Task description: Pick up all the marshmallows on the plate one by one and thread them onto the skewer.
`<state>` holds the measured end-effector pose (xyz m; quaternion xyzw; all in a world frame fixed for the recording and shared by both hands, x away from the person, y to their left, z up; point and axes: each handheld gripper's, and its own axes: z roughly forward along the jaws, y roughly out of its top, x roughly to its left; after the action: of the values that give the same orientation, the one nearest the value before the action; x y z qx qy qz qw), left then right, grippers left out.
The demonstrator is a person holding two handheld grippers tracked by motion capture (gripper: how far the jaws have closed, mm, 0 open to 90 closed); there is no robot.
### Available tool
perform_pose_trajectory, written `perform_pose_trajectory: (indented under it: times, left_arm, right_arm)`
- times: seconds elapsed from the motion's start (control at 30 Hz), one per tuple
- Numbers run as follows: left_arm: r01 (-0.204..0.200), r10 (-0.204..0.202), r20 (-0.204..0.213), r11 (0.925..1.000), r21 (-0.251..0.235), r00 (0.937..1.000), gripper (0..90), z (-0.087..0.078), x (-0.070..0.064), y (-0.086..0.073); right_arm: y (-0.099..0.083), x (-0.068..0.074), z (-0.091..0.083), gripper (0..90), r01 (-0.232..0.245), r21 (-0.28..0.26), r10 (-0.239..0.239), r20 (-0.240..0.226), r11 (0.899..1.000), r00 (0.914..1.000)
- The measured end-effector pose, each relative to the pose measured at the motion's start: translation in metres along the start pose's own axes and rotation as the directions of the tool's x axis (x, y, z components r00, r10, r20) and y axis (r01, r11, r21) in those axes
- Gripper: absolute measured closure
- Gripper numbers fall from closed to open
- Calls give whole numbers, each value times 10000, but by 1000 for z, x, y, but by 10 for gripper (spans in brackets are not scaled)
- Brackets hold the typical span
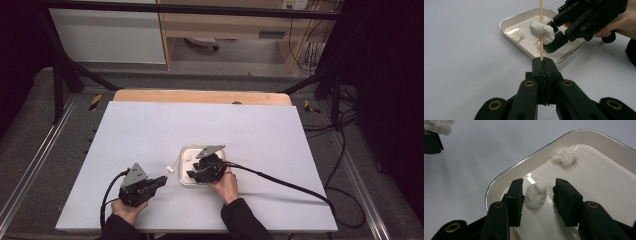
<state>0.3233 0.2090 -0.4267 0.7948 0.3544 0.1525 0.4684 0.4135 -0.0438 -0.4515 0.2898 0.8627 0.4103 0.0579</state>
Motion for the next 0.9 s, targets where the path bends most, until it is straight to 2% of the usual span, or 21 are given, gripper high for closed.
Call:
perform_pose_trajectory:
  times: [0.13,0.4,0.67,0.9]
  left_arm:
    - [-10,10,-6,10000,11,10000,887,0,0,0]
    - [-30,30,-4,10000,8,10000,888,0,-1,0]
    - [-35,35,8,10000,-16,10000,888,0,-1,0]
    - [-37,37,32,10000,-54,10000,888,0,-2,0]
  right_arm:
    - [-1,2,0,622,258,-53,-258,60,9997,9997]
    - [-3,4,0,714,364,-81,-364,68,9993,9993]
    - [-3,4,-1,758,70,-240,-63,297,9997,9995]
    - [7,4,-17,764,-16,-678,22,91,9977,10000]
